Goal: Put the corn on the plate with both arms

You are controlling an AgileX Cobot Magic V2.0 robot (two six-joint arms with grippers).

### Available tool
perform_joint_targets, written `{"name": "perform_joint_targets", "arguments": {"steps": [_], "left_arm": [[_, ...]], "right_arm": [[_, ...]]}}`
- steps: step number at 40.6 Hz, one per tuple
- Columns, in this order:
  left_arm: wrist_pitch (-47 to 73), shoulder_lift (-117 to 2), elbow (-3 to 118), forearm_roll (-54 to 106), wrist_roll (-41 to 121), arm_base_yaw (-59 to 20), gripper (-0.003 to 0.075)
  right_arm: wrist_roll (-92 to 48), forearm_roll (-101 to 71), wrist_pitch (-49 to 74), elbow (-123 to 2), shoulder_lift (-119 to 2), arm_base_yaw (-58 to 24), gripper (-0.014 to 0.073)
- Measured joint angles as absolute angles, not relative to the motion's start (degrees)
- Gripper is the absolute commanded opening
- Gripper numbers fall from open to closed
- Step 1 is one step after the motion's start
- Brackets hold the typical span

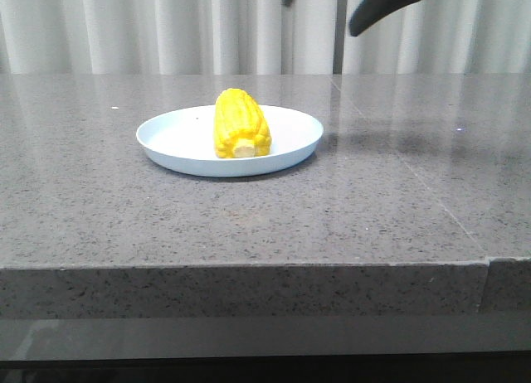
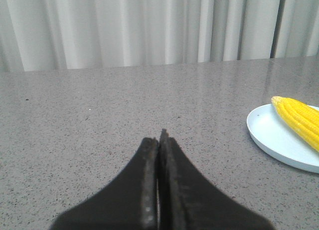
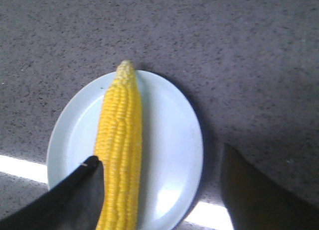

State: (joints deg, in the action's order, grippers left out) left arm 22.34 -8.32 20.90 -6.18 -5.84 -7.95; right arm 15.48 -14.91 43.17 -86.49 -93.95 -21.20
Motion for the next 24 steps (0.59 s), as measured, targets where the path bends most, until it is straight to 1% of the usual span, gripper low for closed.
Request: {"name": "perform_joint_targets", "arguments": {"steps": [5,8,10,20,22,24], "left_arm": [[22.3,-8.3,20.9,-6.2,-5.8,-7.9,-0.0020],[22.3,-8.3,20.9,-6.2,-5.8,-7.9,-0.0020],[22.3,-8.3,20.9,-6.2,-5.8,-7.9,-0.0020],[22.3,-8.3,20.9,-6.2,-5.8,-7.9,-0.0020],[22.3,-8.3,20.9,-6.2,-5.8,-7.9,-0.0020],[22.3,-8.3,20.9,-6.2,-5.8,-7.9,-0.0020]], "right_arm": [[15.5,-12.6,46.6,-86.5,-92.6,-19.0,0.0146],[15.5,-11.7,48.2,-86.5,-92.0,-18.0,0.0049],[15.5,-11.2,49.1,-86.5,-91.8,-17.3,0.0006],[15.5,-10.2,53.3,-86.5,-90.0,-12.7,-0.0128],[15.3,-9.3,54.7,-86.5,-89.4,-11.4,-0.0113],[14.4,-8.5,55.9,-86.5,-88.7,-9.6,-0.0116]]}}
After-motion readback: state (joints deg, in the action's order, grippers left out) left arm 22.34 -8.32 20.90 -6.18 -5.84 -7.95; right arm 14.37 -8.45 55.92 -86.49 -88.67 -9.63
